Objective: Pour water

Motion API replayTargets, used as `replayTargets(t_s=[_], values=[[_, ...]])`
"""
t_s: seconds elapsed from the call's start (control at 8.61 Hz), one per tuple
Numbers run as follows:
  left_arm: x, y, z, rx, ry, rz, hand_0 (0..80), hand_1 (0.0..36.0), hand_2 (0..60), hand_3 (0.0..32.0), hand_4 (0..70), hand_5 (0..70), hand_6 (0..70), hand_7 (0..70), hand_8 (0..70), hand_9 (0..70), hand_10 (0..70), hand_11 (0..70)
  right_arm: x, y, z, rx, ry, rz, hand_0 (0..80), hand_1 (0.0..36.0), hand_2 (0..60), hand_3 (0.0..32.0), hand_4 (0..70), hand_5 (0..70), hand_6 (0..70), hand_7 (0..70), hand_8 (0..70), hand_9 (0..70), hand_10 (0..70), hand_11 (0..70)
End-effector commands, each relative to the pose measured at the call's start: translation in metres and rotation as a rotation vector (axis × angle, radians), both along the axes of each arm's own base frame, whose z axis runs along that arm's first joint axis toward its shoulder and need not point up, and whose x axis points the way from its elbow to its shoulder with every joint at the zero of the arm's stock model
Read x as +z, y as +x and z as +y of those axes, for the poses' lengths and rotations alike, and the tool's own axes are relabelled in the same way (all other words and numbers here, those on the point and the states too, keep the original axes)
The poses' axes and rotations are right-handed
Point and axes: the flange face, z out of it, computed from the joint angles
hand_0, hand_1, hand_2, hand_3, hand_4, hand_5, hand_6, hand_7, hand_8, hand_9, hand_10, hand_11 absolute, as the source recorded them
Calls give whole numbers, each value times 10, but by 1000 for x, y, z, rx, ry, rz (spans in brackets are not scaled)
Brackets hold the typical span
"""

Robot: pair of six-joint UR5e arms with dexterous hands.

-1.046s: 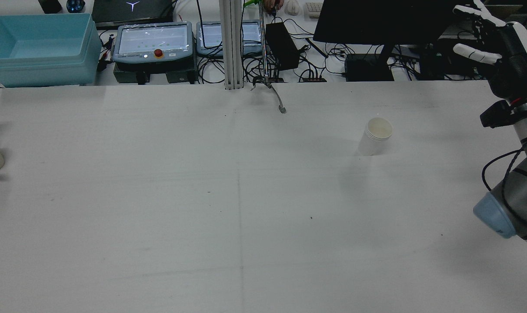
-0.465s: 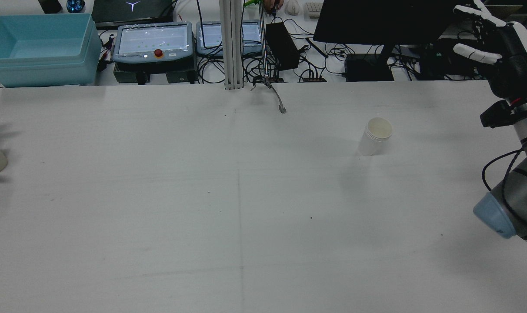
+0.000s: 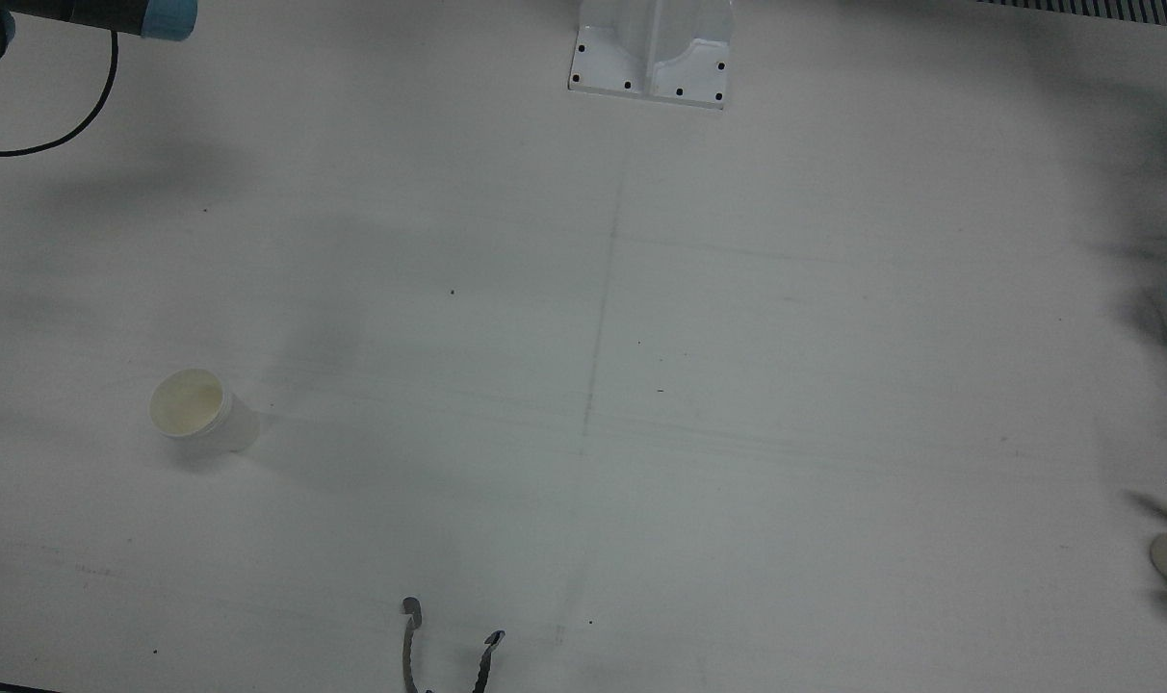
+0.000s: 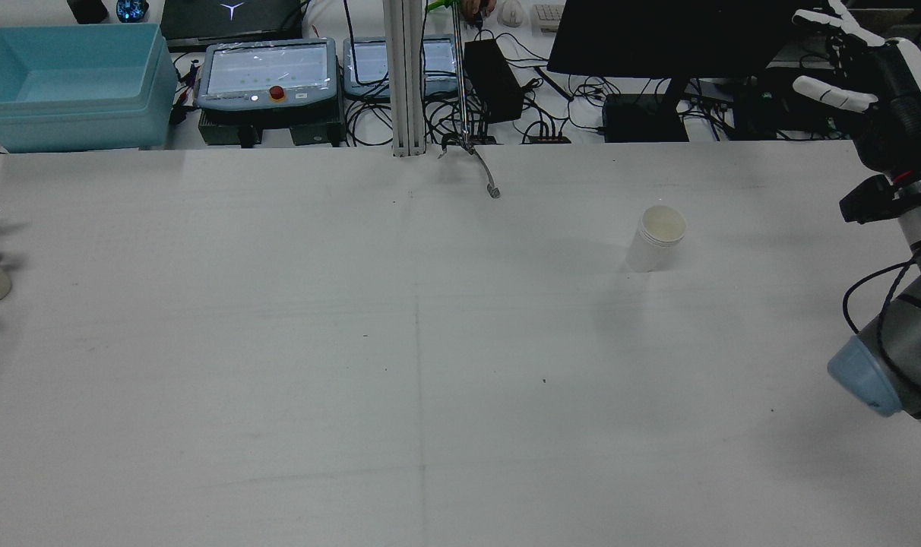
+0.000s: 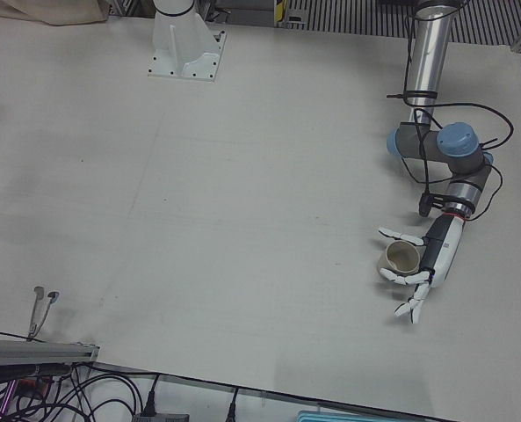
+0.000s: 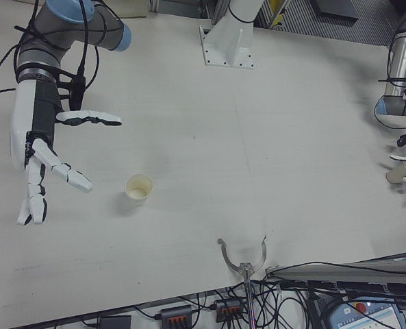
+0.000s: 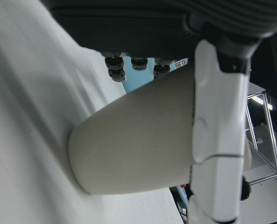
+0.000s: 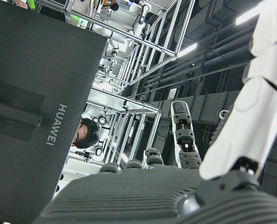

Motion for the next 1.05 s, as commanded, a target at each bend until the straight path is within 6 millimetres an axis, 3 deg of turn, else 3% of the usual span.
replayTargets(t_s=[0.0,0.35,0.46,0.58,0.93], values=[[2,-4,2,-9,-41,13,736,208,0,0,635,321,98,179,59,93,65,110,-2,-1,0,-1,4,-2,460,122,142,0,185,115,45,79,0,1,0,0],[-31,-1,-8,-7,-69,48,793,212,0,0,648,333,118,194,87,129,75,125,-14,1,2,0,25,-13,460,124,149,0,202,118,51,88,0,3,0,0],[-42,0,-10,-3,-83,62,766,208,0,0,638,340,118,192,89,132,75,126,-14,1,2,0,26,-13,461,124,150,0,204,119,51,87,0,3,0,0],[-42,-2,-10,-6,-83,62,675,190,0,0,625,347,119,194,93,138,74,122,-14,2,2,2,26,-13,459,124,149,0,198,116,49,85,0,3,0,0],[-39,-5,-3,-2,-94,74,653,175,0,0,629,365,130,209,106,156,76,124,-16,2,2,0,29,-15,460,124,149,0,200,118,50,87,0,3,0,0]])
